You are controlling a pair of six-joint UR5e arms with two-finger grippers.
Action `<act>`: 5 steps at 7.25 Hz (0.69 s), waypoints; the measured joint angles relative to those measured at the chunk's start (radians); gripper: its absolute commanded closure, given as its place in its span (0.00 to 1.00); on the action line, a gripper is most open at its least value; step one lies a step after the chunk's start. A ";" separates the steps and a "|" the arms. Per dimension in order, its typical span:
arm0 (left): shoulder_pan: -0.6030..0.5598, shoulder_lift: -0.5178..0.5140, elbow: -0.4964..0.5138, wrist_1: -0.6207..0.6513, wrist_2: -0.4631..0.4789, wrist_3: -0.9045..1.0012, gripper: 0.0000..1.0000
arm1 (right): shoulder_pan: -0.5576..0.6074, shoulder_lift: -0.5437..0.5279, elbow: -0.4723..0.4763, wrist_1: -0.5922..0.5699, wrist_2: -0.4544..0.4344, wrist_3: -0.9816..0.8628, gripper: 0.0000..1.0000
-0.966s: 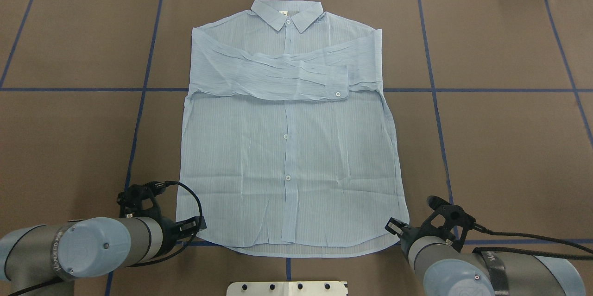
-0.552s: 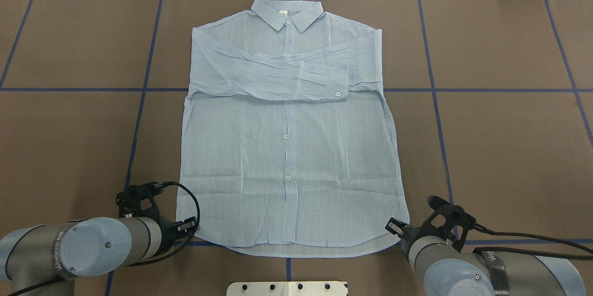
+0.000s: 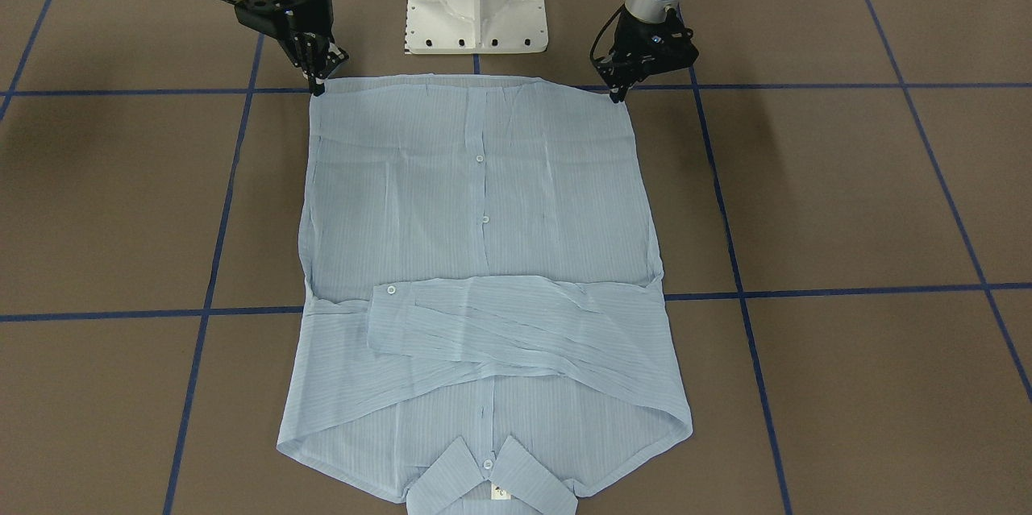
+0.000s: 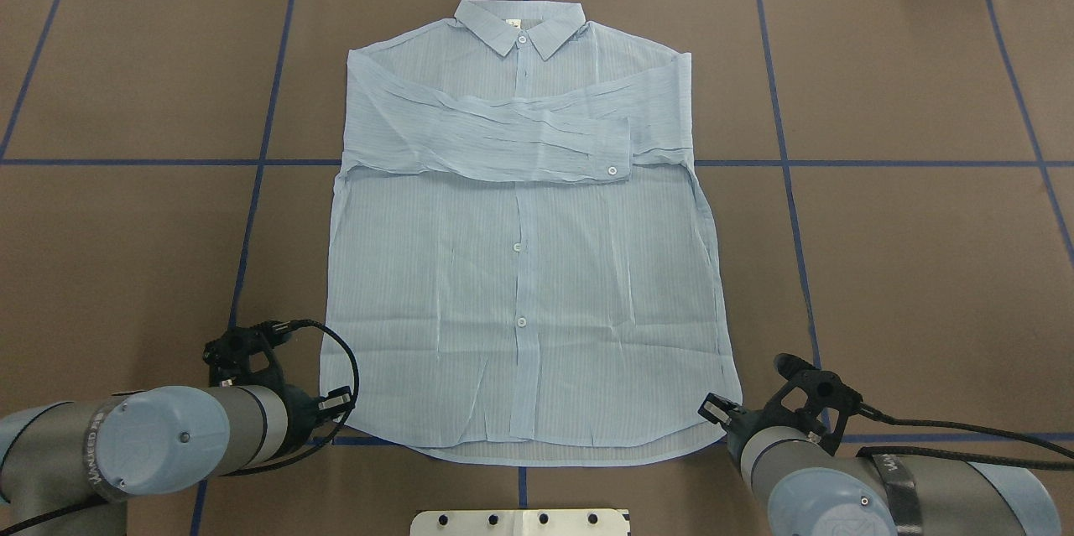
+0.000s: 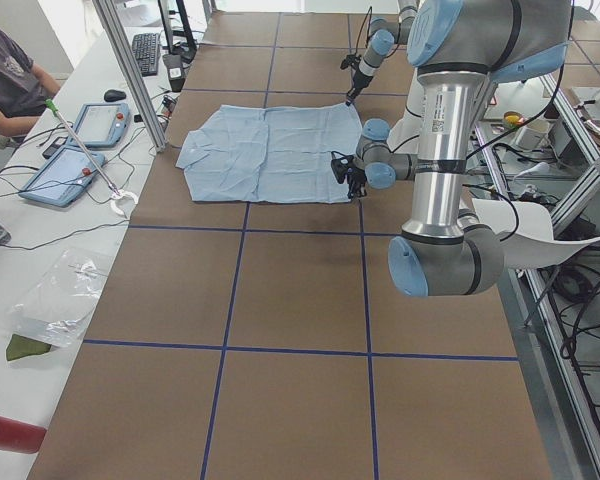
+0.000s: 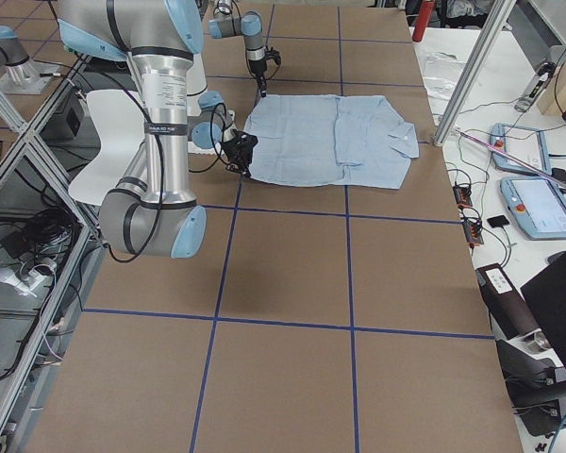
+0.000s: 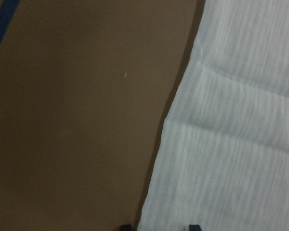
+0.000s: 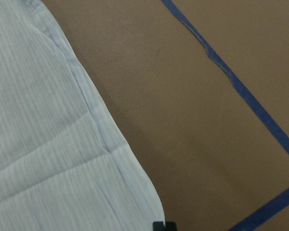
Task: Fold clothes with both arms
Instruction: 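Grasp the hem corners nearest the robot with both grippers, then lift the hem with both grippers and fold it toward the collar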
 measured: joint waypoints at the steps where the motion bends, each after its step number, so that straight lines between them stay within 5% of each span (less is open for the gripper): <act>1: -0.001 0.001 -0.003 0.001 0.000 -0.002 1.00 | 0.000 0.000 -0.003 0.000 0.001 0.000 1.00; 5: 0.002 0.076 -0.113 0.012 0.000 -0.039 1.00 | 0.005 -0.008 0.018 0.000 0.001 0.000 1.00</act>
